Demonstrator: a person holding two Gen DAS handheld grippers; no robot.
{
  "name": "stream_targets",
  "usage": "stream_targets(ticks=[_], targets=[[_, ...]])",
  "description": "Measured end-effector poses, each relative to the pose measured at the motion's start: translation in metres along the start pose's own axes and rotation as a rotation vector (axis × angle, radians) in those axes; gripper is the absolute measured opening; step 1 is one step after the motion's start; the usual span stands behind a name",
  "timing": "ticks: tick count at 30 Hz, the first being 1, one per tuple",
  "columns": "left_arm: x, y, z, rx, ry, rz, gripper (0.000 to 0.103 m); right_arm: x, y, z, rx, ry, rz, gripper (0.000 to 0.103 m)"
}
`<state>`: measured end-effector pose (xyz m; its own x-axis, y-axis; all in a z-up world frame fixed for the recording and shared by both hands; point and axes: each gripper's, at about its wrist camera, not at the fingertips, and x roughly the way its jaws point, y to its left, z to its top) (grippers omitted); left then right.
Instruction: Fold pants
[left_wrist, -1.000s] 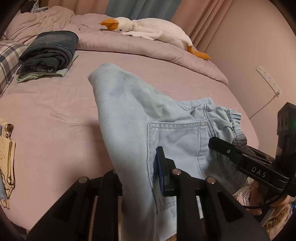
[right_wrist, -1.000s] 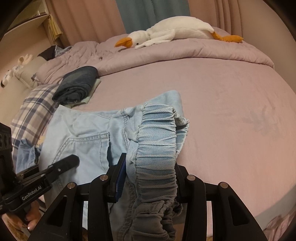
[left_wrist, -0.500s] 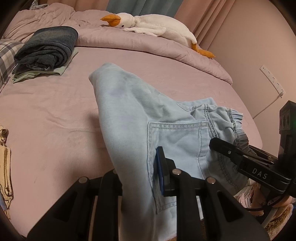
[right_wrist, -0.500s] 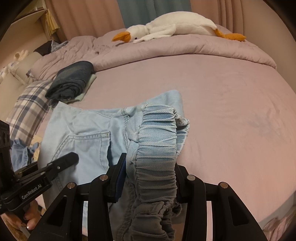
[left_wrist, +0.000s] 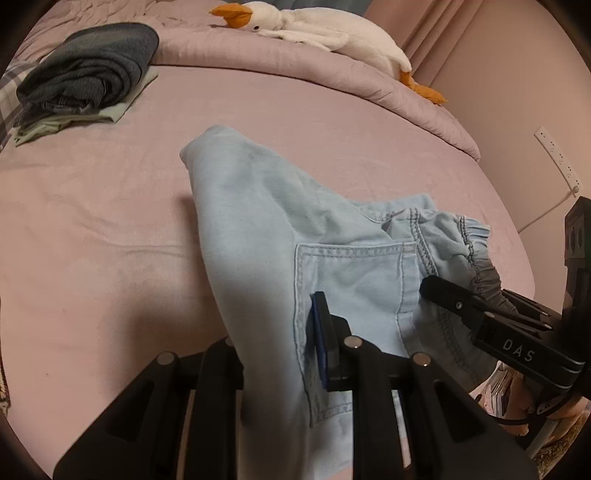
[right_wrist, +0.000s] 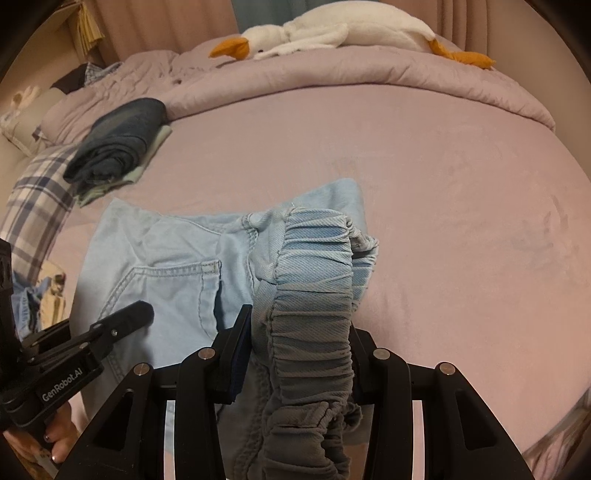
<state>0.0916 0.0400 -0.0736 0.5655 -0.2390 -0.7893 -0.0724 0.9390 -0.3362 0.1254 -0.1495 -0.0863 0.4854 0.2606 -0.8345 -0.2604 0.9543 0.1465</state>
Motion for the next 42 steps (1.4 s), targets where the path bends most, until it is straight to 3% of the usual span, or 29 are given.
stream_targets(ticks=[20,42], targets=[[0.025,0.009,-0.004,-0.031,0.037,0.035,0.023,0.025,-0.007,-0.002,0.000,0.047,-0.015,0.043],[0.032,0.014,-0.008,-0.077,0.048,0.061,0.035,0.042,-0.010,-0.005,0.013,0.055,-0.022,0.052]])
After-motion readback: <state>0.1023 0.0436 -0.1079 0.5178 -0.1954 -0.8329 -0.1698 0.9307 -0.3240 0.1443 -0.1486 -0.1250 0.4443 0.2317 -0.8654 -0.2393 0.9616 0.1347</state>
